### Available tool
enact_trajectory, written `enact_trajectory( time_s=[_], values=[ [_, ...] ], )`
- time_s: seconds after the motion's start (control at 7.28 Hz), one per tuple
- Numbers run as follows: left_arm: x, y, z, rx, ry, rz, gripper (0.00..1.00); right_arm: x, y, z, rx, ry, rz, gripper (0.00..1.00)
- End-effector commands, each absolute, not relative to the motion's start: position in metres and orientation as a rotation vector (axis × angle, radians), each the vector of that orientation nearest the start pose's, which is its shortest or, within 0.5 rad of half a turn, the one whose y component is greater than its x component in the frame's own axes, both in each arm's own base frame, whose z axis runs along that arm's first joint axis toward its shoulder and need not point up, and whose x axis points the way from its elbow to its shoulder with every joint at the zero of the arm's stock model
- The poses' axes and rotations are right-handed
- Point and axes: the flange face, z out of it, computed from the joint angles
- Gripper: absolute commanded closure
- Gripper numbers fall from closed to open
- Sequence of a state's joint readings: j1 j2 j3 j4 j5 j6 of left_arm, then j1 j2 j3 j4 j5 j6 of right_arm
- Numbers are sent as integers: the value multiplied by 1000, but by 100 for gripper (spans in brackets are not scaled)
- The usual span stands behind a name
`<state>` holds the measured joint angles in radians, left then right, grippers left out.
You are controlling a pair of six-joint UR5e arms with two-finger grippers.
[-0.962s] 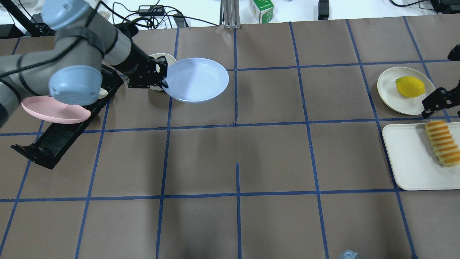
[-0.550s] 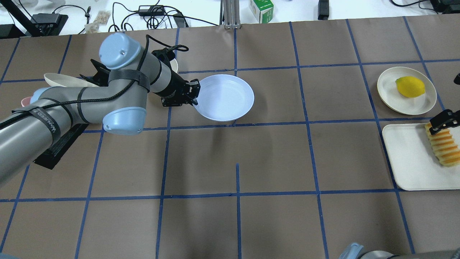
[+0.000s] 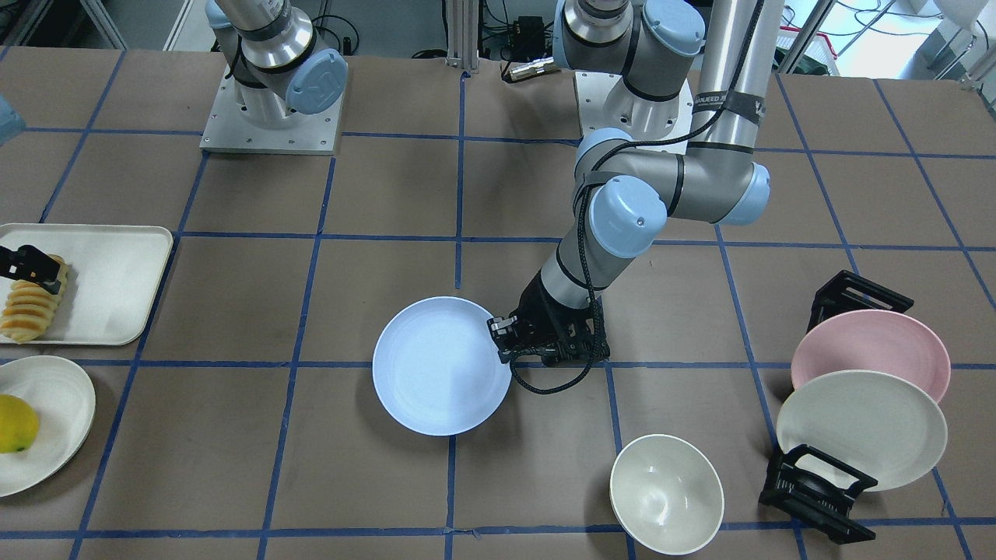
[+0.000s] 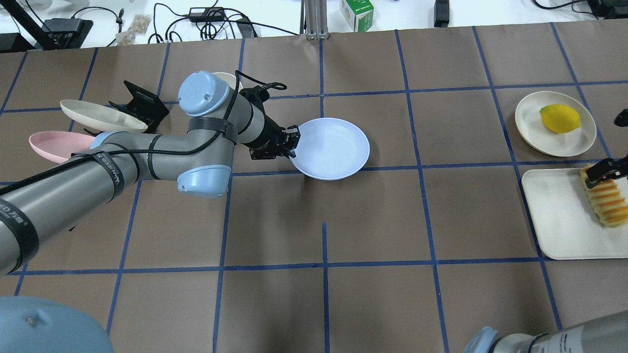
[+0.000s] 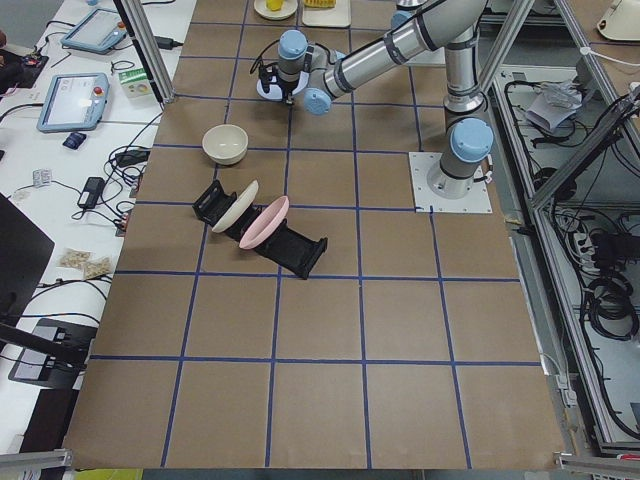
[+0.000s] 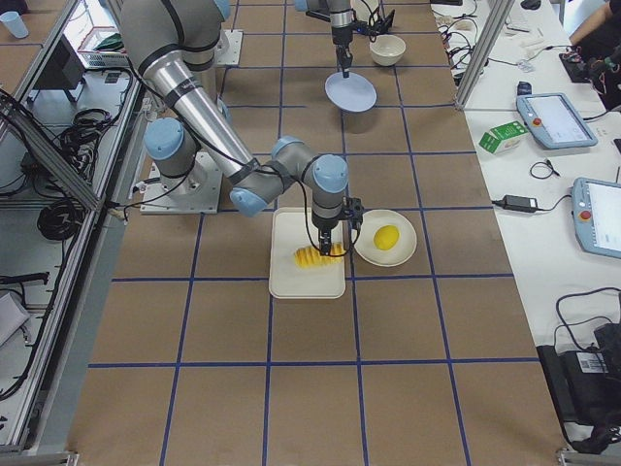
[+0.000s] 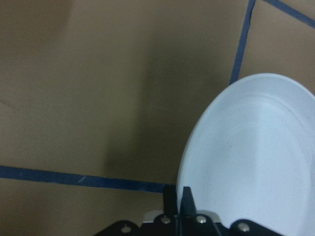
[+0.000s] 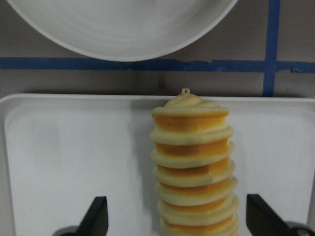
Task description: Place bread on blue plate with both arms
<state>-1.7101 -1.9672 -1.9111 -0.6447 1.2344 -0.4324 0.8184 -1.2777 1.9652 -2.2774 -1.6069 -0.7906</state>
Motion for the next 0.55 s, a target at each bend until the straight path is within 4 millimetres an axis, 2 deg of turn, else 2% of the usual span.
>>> enact_trajectory(
  time_s=[0.0,0.41],
  values=[
    [-245,-537,204,-465,3485,-112,100,-272,-479,202,-131,3186,9,0],
    [-244,-534,202,-471,3480,-104,100,-275,-481,181,-170,3165,58,0]
  ],
)
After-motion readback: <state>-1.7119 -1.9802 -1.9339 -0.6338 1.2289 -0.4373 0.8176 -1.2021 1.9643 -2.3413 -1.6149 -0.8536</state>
